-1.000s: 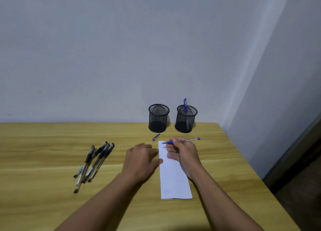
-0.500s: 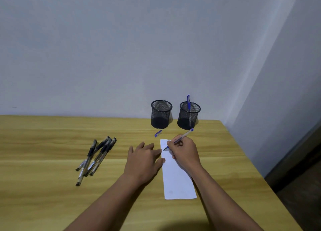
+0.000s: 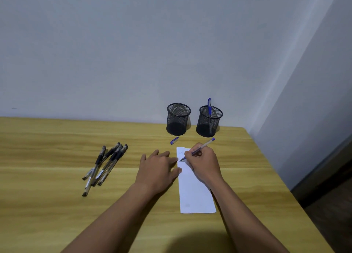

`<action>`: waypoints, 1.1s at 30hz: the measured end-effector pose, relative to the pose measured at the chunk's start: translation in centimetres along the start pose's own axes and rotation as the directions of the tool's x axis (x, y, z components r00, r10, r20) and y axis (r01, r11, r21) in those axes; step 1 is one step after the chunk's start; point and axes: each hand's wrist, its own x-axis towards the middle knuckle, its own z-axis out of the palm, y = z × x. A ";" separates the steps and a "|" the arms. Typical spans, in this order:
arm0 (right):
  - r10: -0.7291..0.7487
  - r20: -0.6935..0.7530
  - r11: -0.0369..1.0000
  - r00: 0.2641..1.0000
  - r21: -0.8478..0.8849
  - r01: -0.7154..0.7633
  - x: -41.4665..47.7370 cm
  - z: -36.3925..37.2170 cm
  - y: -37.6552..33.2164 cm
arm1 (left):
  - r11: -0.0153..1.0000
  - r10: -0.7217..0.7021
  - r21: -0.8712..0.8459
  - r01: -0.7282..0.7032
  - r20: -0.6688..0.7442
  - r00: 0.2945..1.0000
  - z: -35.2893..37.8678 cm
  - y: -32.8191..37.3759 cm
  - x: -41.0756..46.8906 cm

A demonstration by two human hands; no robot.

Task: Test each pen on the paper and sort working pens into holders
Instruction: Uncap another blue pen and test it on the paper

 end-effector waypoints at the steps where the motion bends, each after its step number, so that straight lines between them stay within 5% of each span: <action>1: -0.002 -0.001 1.000 1.000 0.001 0.002 -0.1 0.0 0.0 | 1.000 -0.002 -0.002 0.002 0.002 1.000 0.0 0.0 0.0; 33: 0.005 -0.062 1.000 0.998 -0.007 -0.006 -0.2 -0.4 0.0 | 1.000 -0.003 0.009 0.002 0.036 0.999 -0.2 0.2 0.2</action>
